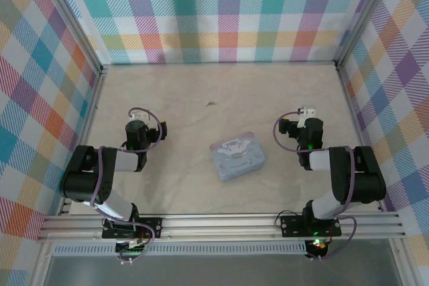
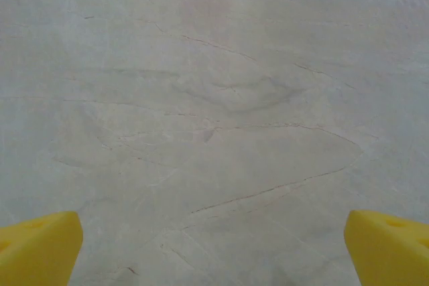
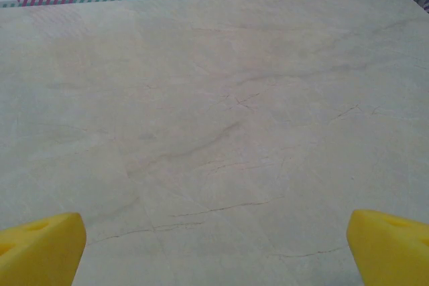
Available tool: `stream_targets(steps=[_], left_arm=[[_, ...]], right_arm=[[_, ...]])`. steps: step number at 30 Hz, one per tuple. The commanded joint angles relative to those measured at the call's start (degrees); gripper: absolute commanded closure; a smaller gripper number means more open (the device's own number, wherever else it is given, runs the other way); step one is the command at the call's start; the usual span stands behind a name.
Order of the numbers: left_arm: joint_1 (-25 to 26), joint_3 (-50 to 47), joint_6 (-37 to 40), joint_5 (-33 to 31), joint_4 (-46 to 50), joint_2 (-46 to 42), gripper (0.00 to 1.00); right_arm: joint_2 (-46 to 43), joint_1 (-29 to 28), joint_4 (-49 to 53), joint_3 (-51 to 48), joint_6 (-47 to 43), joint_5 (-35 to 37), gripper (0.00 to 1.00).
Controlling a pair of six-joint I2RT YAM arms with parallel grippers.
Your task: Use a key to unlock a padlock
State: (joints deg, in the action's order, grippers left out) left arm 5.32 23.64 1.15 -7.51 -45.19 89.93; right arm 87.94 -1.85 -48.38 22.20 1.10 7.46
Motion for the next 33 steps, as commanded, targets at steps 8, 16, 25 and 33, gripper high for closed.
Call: stream_targets(steps=[8,16,25,33], left_arm=[[-0.79,0.46,0.56,0.6,-1.09,-0.28,0.0],[-0.83,0.44,0.48,0.62,-1.17,-0.39,0.0],[-0.93,0.33,0.5,0.65,-1.24,-0.43,0.0],[-0.93,10.1,-0.31,-1.01,20.58,-9.11,0.0]], right_arm=[[-0.15,-0.19,-0.97,0.39,0.79,0.37,0.01],[-0.14,-0.24,-1.01,0.39,0.83,0.36,0.0],[-0.55,-0.29,-1.09,0.34,0.97,1.11,0.0],[-14.55,-0.43,22.46,6.88,4.31,2.42,0.0]])
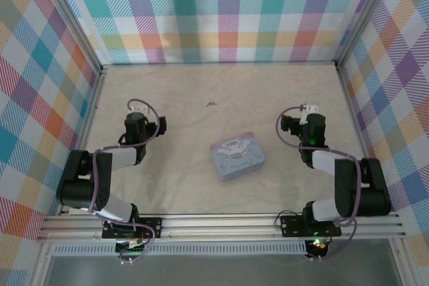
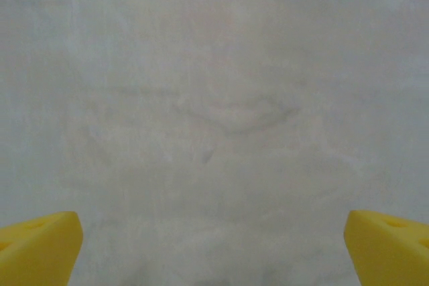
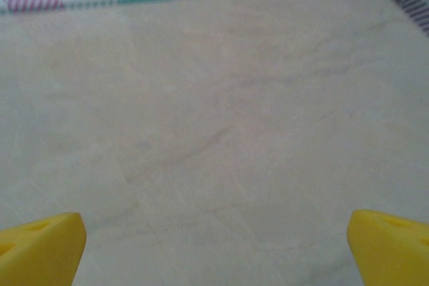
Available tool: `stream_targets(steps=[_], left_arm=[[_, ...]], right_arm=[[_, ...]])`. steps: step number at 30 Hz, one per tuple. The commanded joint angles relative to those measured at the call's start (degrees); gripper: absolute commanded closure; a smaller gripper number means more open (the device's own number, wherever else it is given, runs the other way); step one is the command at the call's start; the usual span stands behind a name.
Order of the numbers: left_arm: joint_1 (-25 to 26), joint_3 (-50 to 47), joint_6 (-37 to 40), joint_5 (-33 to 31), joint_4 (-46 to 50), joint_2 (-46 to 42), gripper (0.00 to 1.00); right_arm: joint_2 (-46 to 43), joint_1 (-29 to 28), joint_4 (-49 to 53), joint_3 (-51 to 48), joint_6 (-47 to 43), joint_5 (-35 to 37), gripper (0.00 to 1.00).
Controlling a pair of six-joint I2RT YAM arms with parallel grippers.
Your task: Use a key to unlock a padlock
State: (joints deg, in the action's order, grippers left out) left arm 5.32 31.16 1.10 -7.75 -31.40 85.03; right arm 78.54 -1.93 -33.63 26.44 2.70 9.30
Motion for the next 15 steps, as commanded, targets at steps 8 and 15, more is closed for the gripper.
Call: stream_targets(steps=[8,15], left_arm=[[-1.34,14.19,-18.66,7.81,26.96,-12.06,0.0],[2.7,22.91,-23.67,31.41,37.63,-4.91,0.1]], right_arm=[[-17.63,-0.09,38.9,12.19,29.46,-0.68,0.0],[-23.72,0.33,50.8,11.63,35.27,-22.7,0.08]])
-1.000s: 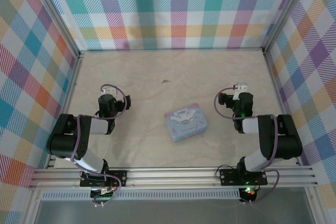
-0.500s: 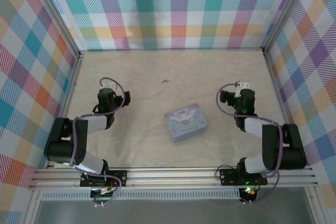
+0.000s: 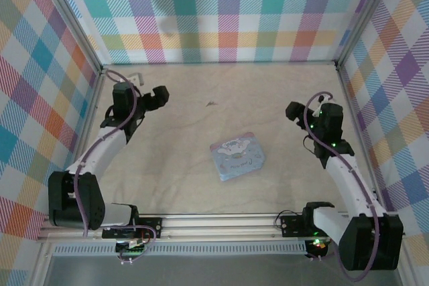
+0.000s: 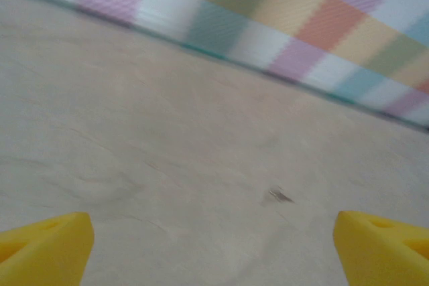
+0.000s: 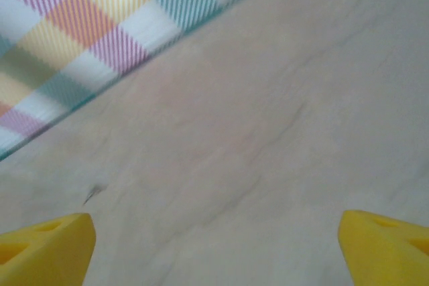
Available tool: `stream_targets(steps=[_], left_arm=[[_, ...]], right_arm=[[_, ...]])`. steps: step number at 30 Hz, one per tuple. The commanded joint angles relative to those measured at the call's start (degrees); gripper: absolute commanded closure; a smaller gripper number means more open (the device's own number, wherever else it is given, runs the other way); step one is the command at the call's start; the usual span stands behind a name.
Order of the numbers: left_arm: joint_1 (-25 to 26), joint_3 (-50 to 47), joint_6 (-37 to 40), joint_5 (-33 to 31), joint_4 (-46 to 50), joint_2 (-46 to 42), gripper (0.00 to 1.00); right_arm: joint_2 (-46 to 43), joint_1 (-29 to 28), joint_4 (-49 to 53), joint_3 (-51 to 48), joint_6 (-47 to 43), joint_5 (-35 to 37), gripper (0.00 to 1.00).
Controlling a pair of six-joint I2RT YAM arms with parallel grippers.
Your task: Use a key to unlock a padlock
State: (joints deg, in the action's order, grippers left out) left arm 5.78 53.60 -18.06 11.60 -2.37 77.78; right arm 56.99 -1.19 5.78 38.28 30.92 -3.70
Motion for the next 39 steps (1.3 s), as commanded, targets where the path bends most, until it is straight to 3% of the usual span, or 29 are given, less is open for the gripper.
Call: stream_targets(steps=[1,6,10,14,23,29,39], left_arm=[[3.63,0.37,-4.43,13.27,8.61,2.74,0.1],[12.03,2.6,-2.21,17.69,11.62,7.21,0.15],[20.08,7.73,2.41,18.66,17.26,13.9,0.2],[24.53,10.15,3.54,19.46,17.75,17.71,0.21],[27.75,10.88,5.16,21.58,20.83,21.9,0.28],[28.06,4.35,2.15,21.45,15.61,16.35,0.32],[28.45,-6.97,-3.55,19.76,10.95,4.49,0.41]], right_arm=[[-2.84,-0.78,13.5,-0.39,7.28,-10.95,0.09],[-5.28,-4.86,25.32,-1.89,9.91,-12.7,0.16],[-6.06,-9.32,26.53,-5.1,14.84,-14.68,0.2],[-6.1,-16.01,25.27,-7.42,18.96,-12.75,0.21],[0.98,-22.69,14.08,-9.48,25.64,-13.35,0.25],[8.47,-23.5,8.07,-6.42,26.41,-13.52,0.28],[26.42,-25.36,3.53,7.22,23.18,-15.24,0.33]])
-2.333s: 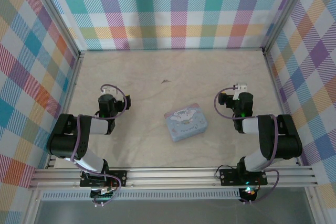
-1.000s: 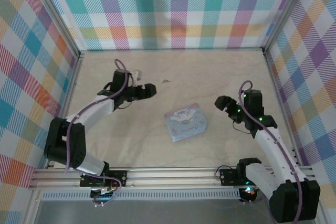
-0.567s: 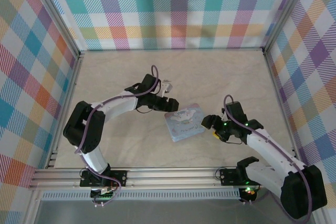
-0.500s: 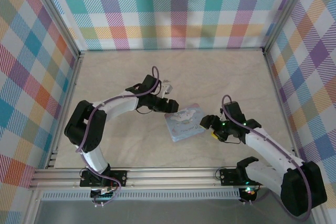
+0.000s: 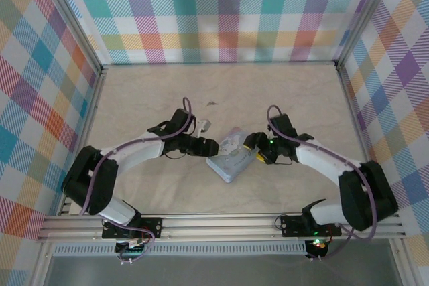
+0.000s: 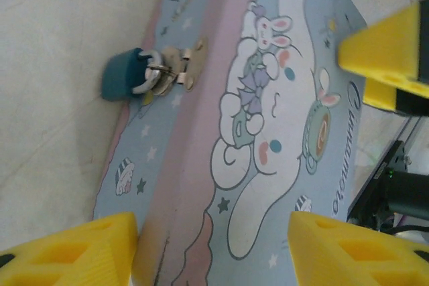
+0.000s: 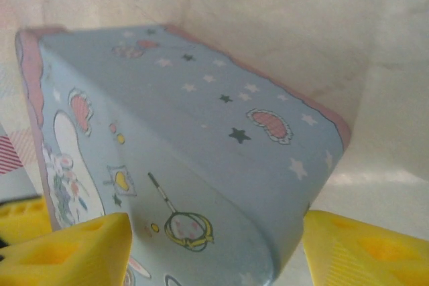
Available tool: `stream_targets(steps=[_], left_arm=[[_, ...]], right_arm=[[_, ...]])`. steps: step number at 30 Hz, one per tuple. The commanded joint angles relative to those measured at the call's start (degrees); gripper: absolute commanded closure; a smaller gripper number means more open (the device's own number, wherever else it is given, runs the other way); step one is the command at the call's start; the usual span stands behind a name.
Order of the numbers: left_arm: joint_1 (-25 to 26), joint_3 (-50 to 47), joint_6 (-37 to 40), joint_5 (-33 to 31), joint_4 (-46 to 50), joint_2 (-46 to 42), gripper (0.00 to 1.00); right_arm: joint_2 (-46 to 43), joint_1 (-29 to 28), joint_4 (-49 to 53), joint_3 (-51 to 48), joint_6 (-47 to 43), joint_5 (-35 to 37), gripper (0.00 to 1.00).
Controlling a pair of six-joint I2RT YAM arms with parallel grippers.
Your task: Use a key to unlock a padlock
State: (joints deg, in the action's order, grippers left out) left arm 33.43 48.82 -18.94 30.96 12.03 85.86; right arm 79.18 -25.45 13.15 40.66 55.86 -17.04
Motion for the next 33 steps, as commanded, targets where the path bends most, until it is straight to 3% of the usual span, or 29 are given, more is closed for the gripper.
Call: stream_targets(steps=[1,9,17,26,33], left_arm=[[0.91,-3.7,-3.55,0.24,-4.12,-4.68,0.41],[1.94,-12.28,-9.54,-3.09,-7.67,-13.43,0.43],[5.27,-17.69,-16.9,-6.51,-15.66,-15.95,0.45],[9.05,-15.73,-17.54,-11.92,-13.06,-16.87,0.38],[8.97,-11.75,-13.83,-21.03,2.8,-27.62,0.26]], right_arm=[[6.34,-1.49,-4.02,6.67,-2.42,-2.31,0.33],[22.44,-5.21,-1.37,22.84,-6.04,-4.61,0.35],[30.64,-6.54,3.53,34.04,-10.24,-6.54,0.34],[29.93,-6.06,11.8,38.26,-16.58,-1.17,0.28],[22.87,-4.74,15.35,35.82,-18.84,2.89,0.24]])
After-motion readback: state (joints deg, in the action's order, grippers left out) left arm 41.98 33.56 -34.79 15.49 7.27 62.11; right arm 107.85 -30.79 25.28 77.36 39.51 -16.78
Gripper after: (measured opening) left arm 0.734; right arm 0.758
